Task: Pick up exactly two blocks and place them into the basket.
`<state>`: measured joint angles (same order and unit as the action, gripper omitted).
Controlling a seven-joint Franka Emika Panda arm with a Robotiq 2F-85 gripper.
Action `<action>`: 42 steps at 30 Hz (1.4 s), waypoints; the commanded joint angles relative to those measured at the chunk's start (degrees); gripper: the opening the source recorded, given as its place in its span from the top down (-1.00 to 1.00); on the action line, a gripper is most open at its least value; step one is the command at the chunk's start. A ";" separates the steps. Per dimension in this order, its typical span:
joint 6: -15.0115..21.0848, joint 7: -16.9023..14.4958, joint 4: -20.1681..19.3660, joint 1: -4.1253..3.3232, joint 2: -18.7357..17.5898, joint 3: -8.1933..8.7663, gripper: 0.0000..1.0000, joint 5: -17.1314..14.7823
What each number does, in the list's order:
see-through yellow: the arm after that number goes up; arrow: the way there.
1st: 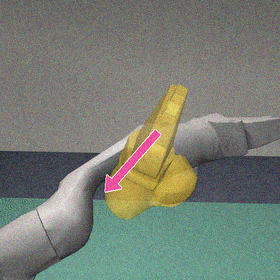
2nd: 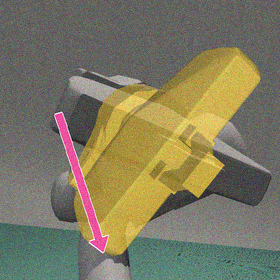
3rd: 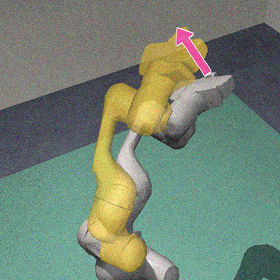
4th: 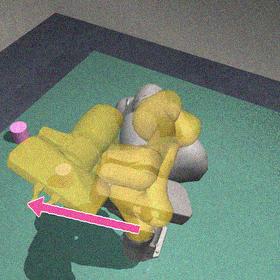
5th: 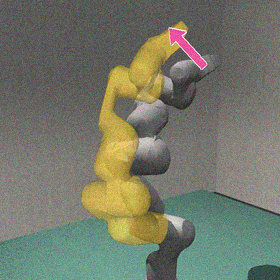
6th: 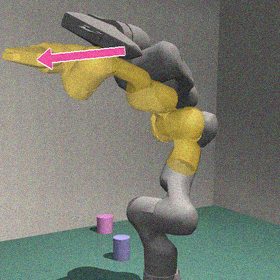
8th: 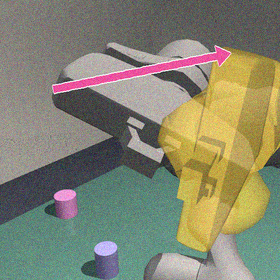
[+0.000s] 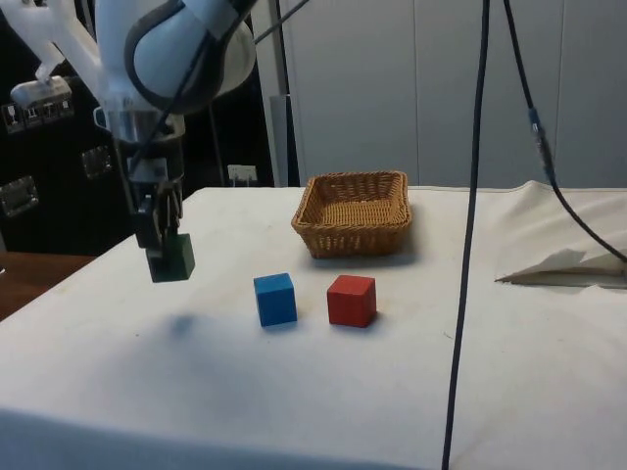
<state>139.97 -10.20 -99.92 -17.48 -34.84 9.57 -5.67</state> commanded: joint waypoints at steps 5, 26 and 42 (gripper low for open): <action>-1.60 1.03 -0.86 -0.23 2.29 0.57 0.98 0.23; -5.67 5.39 -3.15 -0.40 8.42 1.83 0.98 2.35; -6.65 5.33 -6.59 0.23 13.35 2.86 0.98 2.35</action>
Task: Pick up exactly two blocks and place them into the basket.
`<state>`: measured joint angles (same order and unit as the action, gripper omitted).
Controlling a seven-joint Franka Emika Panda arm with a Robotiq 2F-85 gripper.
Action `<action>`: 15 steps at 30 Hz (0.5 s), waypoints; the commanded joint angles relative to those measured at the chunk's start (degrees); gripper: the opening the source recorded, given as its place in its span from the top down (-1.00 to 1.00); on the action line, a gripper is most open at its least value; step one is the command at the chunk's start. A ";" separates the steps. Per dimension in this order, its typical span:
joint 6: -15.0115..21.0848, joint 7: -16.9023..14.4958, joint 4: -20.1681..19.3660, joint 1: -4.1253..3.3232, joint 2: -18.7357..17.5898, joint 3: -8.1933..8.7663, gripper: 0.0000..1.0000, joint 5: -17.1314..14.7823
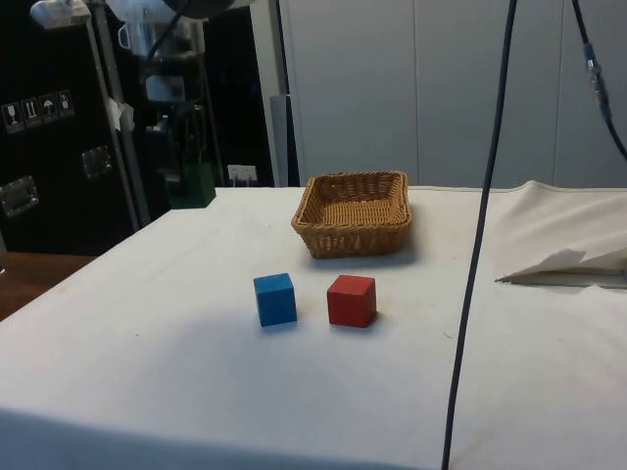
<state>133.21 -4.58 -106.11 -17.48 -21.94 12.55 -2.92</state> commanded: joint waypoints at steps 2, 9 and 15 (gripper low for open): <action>0.23 -1.03 -1.03 0.63 1.09 -0.23 0.98 -1.49; 0.63 -3.27 -1.78 0.92 1.72 0.06 0.98 -5.16; 1.15 -4.47 -2.29 1.03 2.01 0.17 0.98 -7.73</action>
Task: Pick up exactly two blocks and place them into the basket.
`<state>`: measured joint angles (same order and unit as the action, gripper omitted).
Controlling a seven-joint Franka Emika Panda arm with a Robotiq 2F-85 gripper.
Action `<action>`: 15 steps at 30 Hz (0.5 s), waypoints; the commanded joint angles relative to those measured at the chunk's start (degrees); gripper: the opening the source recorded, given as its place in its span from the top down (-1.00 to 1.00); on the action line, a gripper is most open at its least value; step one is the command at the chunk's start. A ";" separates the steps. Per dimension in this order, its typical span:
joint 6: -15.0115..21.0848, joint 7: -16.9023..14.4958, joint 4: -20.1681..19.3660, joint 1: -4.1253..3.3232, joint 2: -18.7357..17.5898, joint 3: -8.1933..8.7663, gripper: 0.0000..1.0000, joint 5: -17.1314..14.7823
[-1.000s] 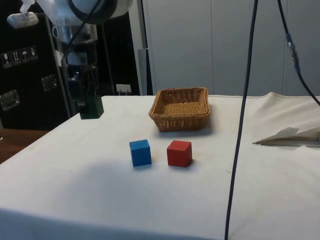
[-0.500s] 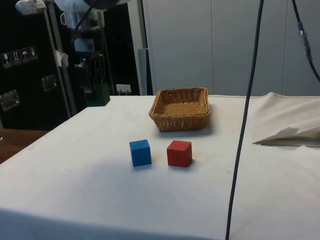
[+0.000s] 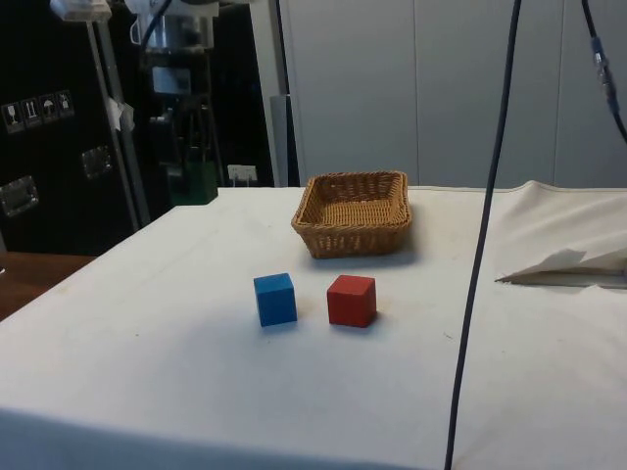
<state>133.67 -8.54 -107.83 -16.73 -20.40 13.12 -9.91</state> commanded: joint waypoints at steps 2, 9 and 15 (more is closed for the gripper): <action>0.86 -1.09 -0.92 0.34 0.69 -0.34 0.98 -1.78; 1.03 -2.69 -3.27 0.11 2.18 0.92 0.98 -3.09; 0.69 -3.32 -4.93 0.11 3.27 1.55 0.98 -2.92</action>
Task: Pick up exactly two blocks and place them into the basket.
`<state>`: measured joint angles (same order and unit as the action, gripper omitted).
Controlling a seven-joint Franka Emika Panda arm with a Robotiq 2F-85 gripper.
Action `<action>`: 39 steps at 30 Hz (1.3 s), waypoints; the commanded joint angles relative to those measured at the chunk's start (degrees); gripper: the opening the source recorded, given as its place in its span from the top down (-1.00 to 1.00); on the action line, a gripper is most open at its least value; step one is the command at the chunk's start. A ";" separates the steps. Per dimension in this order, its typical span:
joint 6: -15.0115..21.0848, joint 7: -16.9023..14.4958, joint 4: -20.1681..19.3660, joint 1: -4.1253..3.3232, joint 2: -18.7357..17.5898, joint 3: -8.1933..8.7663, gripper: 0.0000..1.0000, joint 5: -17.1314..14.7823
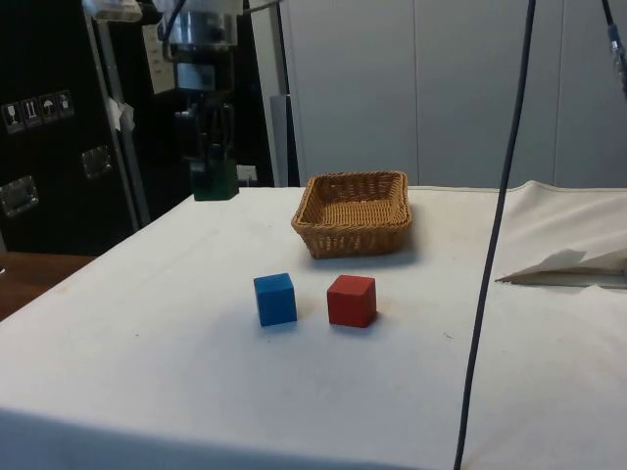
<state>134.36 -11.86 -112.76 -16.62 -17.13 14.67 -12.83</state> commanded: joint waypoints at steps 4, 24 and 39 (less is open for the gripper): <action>1.49 -0.57 -3.15 0.00 2.06 1.38 0.98 1.60; 3.84 -3.61 -10.20 0.06 6.36 6.30 0.98 5.39; 8.42 -11.06 -14.15 0.80 5.16 10.89 0.98 2.86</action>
<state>142.04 -22.00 -126.62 -16.27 -11.97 25.78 -9.22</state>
